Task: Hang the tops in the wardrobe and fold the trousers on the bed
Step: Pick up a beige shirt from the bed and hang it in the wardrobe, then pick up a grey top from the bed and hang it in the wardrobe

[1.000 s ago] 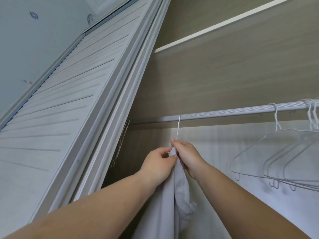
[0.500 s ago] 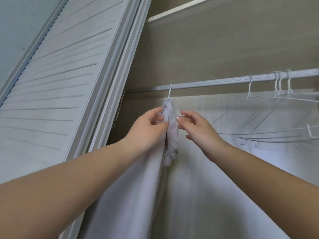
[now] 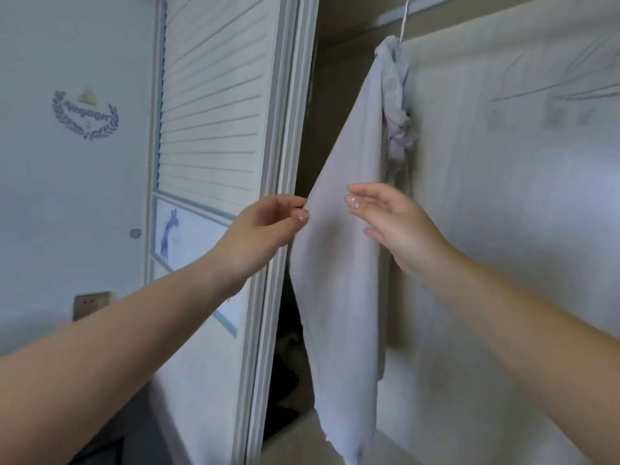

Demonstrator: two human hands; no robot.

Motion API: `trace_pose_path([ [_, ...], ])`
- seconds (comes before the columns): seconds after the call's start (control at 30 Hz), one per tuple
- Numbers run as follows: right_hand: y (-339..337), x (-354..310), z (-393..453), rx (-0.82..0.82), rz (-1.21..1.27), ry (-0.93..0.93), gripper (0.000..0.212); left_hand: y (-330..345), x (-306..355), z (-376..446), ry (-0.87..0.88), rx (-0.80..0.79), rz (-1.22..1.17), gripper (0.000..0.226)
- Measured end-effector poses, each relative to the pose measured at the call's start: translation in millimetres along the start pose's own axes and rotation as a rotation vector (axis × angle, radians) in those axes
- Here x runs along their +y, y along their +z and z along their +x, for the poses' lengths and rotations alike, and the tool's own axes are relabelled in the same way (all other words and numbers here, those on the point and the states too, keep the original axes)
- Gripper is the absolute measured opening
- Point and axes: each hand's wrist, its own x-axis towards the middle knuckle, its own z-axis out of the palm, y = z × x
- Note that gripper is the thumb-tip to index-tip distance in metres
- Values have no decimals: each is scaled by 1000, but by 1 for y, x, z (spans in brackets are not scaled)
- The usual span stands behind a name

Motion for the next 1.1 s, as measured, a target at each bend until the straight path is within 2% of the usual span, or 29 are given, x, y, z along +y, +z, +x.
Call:
trace_pose_path([
  [0.23,93,-12,-88,-313,149,49,13,-47,-8,-148,-212,200,36,15],
  [0.37,142,-39,-143,-484,237,42,18,-88,-2,-238,-264,313,170,16],
  [0.53,203,-78,-207,-699,332,8,23,-143,14,-359,-425,528,310,18],
  [0.83,328,-164,-341,-1126,486,-79,18,-203,91,-570,-552,977,336,19],
  [1.1,437,-254,-529,-1541,517,-141,17,-238,165,-793,-721,1307,331,17],
])
